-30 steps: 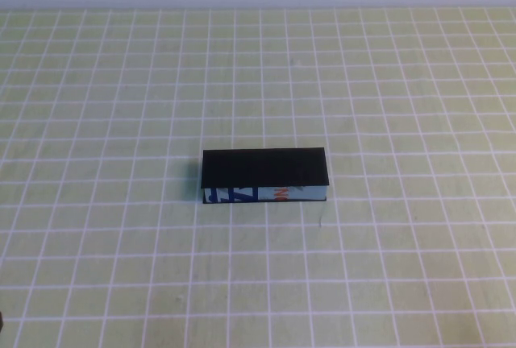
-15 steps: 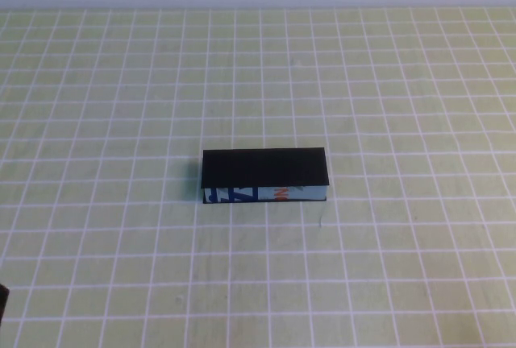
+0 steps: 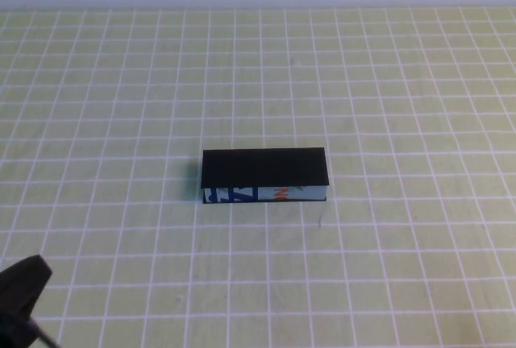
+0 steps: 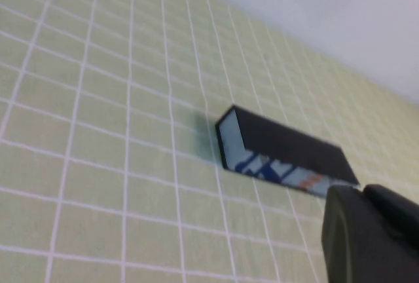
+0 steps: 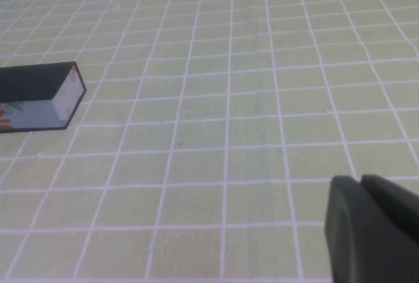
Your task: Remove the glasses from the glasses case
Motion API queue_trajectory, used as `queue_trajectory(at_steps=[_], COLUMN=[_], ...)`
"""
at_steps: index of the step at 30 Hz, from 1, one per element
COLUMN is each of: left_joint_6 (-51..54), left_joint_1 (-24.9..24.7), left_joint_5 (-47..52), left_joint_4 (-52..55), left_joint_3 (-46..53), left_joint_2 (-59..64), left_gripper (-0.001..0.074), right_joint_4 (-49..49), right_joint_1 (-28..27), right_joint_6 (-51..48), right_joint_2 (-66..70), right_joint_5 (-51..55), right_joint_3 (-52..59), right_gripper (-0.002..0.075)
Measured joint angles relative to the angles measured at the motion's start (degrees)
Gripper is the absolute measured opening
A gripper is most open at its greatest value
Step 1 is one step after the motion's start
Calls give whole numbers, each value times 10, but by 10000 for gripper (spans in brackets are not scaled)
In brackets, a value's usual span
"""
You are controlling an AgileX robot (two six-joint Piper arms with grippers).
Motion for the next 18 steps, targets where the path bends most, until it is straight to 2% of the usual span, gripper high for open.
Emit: queue_trajectory(at_steps=[8, 18], left_joint_6=[157, 358], left_joint_1=[0, 0], left_joint_5=[167, 196], left_joint_4=[21, -96], left_joint_3=[-221, -438], left_joint_2=[315, 627], left_gripper=[-4, -4], right_joint_4=[0, 0], right_joint_1=[0, 0], right_joint_6=[0, 0], right_joint_2=[0, 0], right_joint_5=[0, 0], right_joint_3=[0, 0], right_gripper=[-18, -18])
